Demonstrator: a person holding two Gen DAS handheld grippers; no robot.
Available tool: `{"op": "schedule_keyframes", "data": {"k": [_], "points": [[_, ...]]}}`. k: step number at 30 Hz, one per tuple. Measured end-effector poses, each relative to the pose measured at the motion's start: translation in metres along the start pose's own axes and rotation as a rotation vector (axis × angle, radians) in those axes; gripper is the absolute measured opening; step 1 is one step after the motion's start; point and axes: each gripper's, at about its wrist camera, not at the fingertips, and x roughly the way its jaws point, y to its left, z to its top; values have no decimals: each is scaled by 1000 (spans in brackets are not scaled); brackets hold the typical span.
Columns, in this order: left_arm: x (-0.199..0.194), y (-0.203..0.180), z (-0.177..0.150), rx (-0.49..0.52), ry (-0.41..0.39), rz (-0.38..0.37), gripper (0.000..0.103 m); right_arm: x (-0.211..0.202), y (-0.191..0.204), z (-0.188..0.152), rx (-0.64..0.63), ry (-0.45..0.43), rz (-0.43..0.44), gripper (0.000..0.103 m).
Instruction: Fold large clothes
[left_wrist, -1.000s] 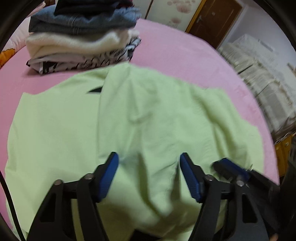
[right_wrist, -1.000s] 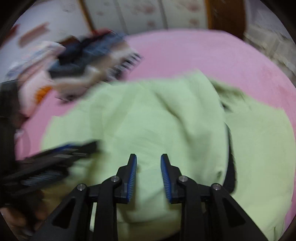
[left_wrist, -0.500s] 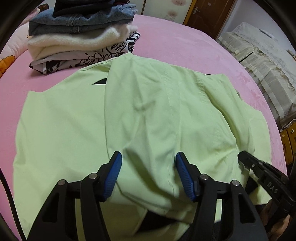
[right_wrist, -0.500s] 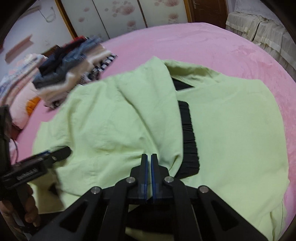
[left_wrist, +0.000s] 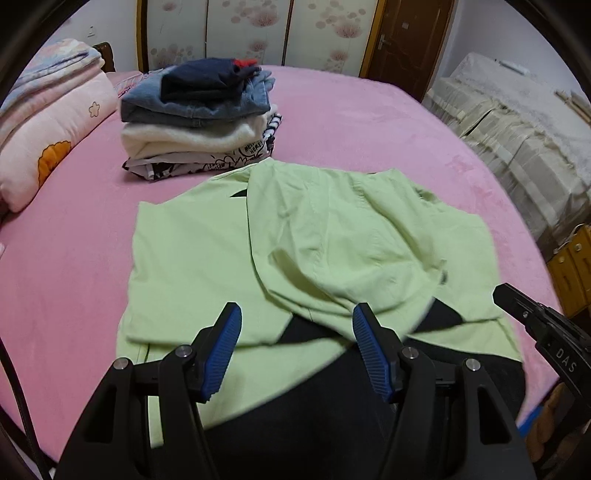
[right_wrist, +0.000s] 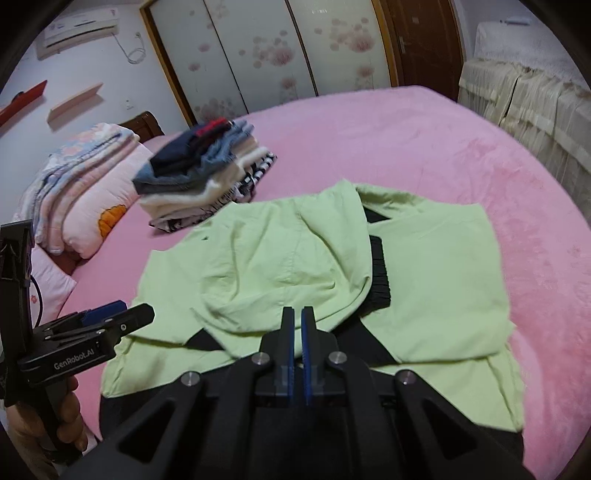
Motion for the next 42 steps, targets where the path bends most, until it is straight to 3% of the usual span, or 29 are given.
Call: {"op": "schedule_keyframes", "data": {"k": [6, 8, 10, 12, 16, 19, 22, 27, 33, 42], "points": [[-61, 8, -29, 12, -46, 36, 61, -58, 13, -19, -39, -54, 1, 7], [-77, 13, -42, 18, -55, 54, 61, -75, 17, -30, -64, -66, -14, 19], [-86, 19, -57, 21, -53, 92, 62, -89, 18, -45, -82, -71, -23, 39], [-91, 29, -72, 15, -37, 98, 62, -100, 17, -58, -91, -69, -15, 45], [-90, 66, -111, -21, 36, 34, 62, -113, 8, -84, -104, -50, -32, 45], [-85, 92, -138, -42, 36, 0, 62, -120, -8, -106, -102, -44, -15, 45], [-76, 117, -166, -65, 37, -11, 62, -121, -28, -126, -88, -14, 17, 46], [-54, 143, -210, -75, 95, -7, 62, -116, -71, -162, -72, 60, -6, 46], [-31, 159, -240, -81, 160, 4, 62, -113, -131, -201, 21, 139, -45, 46], [-24, 168, -252, -97, 167, -54, 62, -96, -191, -241, 141, 234, -102, 46]]}}
